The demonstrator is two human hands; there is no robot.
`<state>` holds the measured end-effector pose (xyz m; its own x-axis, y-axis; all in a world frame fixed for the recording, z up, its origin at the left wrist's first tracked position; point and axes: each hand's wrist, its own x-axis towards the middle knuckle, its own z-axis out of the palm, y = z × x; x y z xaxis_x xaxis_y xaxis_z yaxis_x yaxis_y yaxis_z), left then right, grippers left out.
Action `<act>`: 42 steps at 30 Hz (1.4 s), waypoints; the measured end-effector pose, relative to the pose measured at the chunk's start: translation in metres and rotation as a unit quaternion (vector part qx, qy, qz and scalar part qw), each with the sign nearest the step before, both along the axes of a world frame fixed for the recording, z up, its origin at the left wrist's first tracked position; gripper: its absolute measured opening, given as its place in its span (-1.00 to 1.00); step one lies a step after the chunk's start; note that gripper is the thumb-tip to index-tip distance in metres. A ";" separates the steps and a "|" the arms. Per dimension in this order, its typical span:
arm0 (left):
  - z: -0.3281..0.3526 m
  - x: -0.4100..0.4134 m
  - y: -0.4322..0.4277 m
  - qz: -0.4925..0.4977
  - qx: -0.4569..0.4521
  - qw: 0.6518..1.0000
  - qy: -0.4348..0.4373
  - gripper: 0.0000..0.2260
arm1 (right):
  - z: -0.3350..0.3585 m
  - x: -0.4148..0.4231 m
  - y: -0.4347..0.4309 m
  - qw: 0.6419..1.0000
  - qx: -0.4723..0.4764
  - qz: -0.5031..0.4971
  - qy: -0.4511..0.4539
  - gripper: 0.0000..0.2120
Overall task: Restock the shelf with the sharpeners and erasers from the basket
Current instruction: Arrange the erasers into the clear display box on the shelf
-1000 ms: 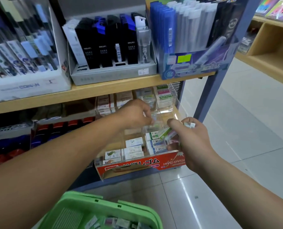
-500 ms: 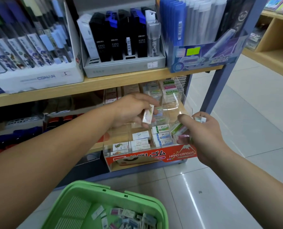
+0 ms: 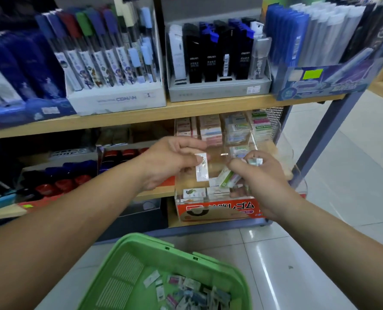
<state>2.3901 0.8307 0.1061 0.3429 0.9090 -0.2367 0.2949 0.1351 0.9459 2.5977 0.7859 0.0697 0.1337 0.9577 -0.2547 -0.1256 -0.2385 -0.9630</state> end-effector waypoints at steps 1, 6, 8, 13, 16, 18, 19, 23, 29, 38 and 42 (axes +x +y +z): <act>-0.003 -0.005 -0.003 0.021 0.021 0.999 0.025 -0.68 | -0.001 -0.003 0.001 1.000 0.000 0.002 -0.001 -0.84; -0.030 -0.023 -0.012 0.035 0.134 0.978 0.158 -0.83 | -0.005 -0.018 0.009 1.000 -0.010 0.007 0.008 -0.62; -0.038 -0.024 -0.011 0.022 0.178 0.965 0.191 -0.87 | -0.005 -0.021 0.010 1.000 -0.017 0.011 0.002 -0.56; -0.056 -0.020 -0.008 0.077 0.204 0.952 0.216 -0.90 | -0.005 -0.019 0.006 1.000 -0.013 0.017 0.015 -0.75; -0.063 -0.022 -0.010 0.063 0.228 0.940 0.247 -0.93 | -0.002 -0.015 0.003 0.999 -0.016 0.028 0.018 -0.77; -0.062 -0.021 -0.007 0.013 0.249 0.901 0.356 -0.89 | -0.001 -0.012 0.001 0.999 -0.018 0.035 0.022 -0.77; -0.060 -0.018 -0.006 -0.012 0.263 0.868 0.422 -0.88 | -0.001 -0.011 0.000 0.999 -0.020 0.036 0.026 -0.77; -0.054 -0.006 -0.002 -0.088 0.292 0.775 0.554 -0.89 | 0.000 -0.009 -0.003 0.998 -0.027 0.040 0.032 -0.80; -0.057 -0.019 -0.008 -0.187 0.268 0.791 0.517 -0.80 | 0.001 -0.006 -0.005 0.998 -0.030 0.040 0.032 -0.78; -0.065 -0.027 -0.004 -0.201 0.213 0.833 0.469 -0.59 | 0.000 -0.006 -0.004 0.999 -0.036 0.029 0.022 -0.75; -0.056 -0.026 -0.007 -0.156 0.238 0.843 0.456 -0.61 | 0.001 -0.003 -0.004 0.999 -0.037 0.024 0.016 -0.75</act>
<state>2.3640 0.8239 0.0497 0.4555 0.8749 -0.1643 0.8800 -0.4146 0.2319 2.5943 0.7823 0.0702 0.0790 0.9412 -0.3285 -0.1423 -0.3155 -0.9382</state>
